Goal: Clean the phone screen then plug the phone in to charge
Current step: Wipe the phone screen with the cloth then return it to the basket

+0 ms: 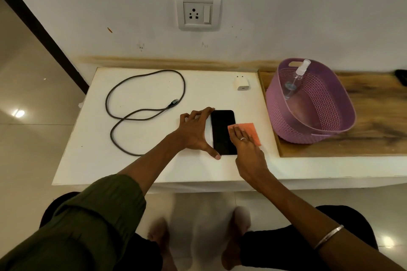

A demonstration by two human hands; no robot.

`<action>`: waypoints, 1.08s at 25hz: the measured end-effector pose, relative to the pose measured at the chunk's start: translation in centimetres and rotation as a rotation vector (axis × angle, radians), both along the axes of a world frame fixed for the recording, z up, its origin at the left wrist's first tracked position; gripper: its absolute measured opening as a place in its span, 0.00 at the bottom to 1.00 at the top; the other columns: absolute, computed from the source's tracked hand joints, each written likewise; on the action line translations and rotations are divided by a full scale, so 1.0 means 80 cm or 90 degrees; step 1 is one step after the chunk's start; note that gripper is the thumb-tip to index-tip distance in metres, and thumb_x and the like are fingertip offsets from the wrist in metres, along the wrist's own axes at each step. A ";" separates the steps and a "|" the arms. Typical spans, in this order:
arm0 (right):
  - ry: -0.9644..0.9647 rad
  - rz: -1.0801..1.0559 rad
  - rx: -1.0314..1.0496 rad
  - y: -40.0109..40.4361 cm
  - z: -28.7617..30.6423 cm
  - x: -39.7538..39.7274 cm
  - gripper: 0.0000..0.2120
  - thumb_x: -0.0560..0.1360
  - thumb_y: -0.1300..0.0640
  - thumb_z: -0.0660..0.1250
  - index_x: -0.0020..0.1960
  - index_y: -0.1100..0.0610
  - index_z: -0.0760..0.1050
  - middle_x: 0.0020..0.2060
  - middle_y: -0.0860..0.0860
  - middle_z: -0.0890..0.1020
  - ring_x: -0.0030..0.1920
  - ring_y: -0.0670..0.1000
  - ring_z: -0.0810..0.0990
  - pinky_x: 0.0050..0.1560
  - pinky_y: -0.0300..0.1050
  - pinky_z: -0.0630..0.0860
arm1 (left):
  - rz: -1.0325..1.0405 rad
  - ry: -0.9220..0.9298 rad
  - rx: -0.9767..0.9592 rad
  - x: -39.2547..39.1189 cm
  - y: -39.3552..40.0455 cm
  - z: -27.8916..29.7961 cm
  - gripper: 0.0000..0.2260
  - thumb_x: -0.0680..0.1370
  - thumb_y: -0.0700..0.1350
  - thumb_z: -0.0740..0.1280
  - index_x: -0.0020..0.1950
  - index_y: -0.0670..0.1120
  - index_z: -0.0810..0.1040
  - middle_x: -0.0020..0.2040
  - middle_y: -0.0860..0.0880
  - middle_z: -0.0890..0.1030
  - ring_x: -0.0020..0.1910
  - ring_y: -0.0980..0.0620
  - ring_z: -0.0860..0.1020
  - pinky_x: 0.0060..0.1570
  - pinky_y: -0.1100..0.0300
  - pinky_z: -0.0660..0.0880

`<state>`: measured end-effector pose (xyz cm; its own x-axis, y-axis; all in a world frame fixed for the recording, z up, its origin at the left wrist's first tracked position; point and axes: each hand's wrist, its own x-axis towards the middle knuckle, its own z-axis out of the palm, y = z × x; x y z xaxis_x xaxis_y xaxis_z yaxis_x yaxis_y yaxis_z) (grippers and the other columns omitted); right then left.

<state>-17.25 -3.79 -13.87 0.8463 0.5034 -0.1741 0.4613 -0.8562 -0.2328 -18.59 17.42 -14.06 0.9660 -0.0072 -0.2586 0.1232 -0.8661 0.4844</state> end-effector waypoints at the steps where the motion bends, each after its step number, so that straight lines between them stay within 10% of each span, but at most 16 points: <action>1: -0.004 0.032 -0.001 0.002 -0.003 -0.009 0.36 0.78 0.63 0.63 0.79 0.51 0.47 0.78 0.50 0.55 0.77 0.56 0.56 0.70 0.51 0.66 | 0.000 0.000 0.001 0.000 0.000 0.000 0.68 0.47 0.78 0.73 0.78 0.56 0.46 0.77 0.49 0.63 0.78 0.46 0.56 0.74 0.44 0.49; 6: -0.012 0.229 -0.025 0.001 -0.015 -0.032 0.36 0.79 0.64 0.60 0.77 0.51 0.41 0.78 0.52 0.48 0.79 0.55 0.46 0.74 0.48 0.38 | -0.008 -0.026 0.014 0.001 0.000 -0.002 0.66 0.47 0.76 0.74 0.77 0.56 0.48 0.76 0.49 0.65 0.76 0.46 0.59 0.71 0.44 0.52; 12: -0.011 0.111 -0.023 -0.035 -0.006 -0.018 0.37 0.78 0.65 0.62 0.78 0.51 0.44 0.79 0.50 0.50 0.78 0.55 0.52 0.69 0.47 0.68 | 0.000 -0.012 0.000 0.000 -0.001 0.000 0.68 0.46 0.78 0.73 0.78 0.56 0.47 0.77 0.50 0.64 0.77 0.47 0.56 0.73 0.44 0.49; 19: 0.004 0.168 -0.025 -0.020 -0.003 -0.050 0.36 0.79 0.66 0.59 0.78 0.53 0.42 0.79 0.51 0.47 0.78 0.55 0.44 0.77 0.51 0.49 | -0.004 -0.028 0.004 0.001 -0.005 0.003 0.66 0.46 0.78 0.73 0.77 0.57 0.48 0.76 0.50 0.65 0.76 0.46 0.58 0.72 0.44 0.52; 27: 0.026 0.139 -0.083 -0.061 -0.013 -0.057 0.39 0.79 0.63 0.60 0.77 0.50 0.36 0.78 0.49 0.41 0.78 0.54 0.41 0.76 0.52 0.48 | -0.001 -0.016 0.003 0.003 -0.006 0.005 0.66 0.46 0.78 0.74 0.77 0.57 0.48 0.76 0.50 0.65 0.77 0.46 0.57 0.73 0.44 0.51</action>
